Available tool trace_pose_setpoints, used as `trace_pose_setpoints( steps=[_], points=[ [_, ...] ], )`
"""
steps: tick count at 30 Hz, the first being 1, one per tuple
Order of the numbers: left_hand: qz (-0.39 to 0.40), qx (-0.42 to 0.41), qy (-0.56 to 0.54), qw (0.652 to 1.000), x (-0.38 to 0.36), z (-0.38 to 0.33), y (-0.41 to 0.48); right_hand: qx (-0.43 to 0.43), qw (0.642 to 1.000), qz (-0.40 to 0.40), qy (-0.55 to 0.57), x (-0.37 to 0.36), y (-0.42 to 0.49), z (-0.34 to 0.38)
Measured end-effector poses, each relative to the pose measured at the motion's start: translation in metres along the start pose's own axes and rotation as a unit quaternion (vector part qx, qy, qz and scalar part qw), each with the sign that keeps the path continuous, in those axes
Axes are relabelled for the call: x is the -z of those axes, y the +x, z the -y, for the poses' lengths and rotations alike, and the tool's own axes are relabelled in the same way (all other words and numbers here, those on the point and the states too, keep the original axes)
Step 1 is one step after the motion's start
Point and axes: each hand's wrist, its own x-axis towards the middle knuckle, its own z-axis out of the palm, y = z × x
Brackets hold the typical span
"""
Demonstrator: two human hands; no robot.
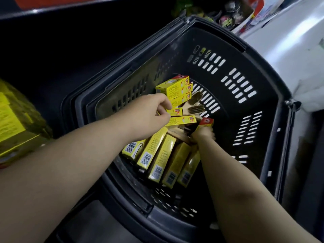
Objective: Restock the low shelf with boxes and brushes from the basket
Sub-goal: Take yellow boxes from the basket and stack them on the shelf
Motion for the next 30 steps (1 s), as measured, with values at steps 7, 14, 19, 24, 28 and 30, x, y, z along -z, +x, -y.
trace_pose_setpoints(
  steps=[7, 14, 19, 24, 28, 30],
  points=[
    [-0.003, 0.003, -0.013, 1.000, -0.001, 0.002, -0.007, 0.001, 0.981, 0.058, 0.187, -0.003, -0.017, 0.001],
    [-0.011, 0.036, -0.046, 0.998, 0.000, 0.003, -0.006, 0.014, 0.945, 0.061, 0.322, 0.061, -0.077, 0.022],
    [-0.004, 0.106, -0.126, 0.986, 0.001, 0.003, -0.005, 0.178, 0.872, 0.127, 0.438, 0.063, -0.171, 0.025],
    [-0.047, 0.151, -0.292, 0.943, 0.009, 0.005, -0.010, 0.382, 0.854, 0.127, 0.329, 0.060, -0.236, 0.019],
    [-0.034, 0.166, -0.353, 0.920, 0.010, 0.009, -0.009, 0.338, 0.841, 0.171, 0.387, 0.063, -0.228, 0.022],
    [-0.015, 0.170, -0.322, 0.931, 0.009, 0.012, -0.008, 0.252, 0.865, 0.154, 0.406, 0.060, -0.202, 0.029]
  ],
)
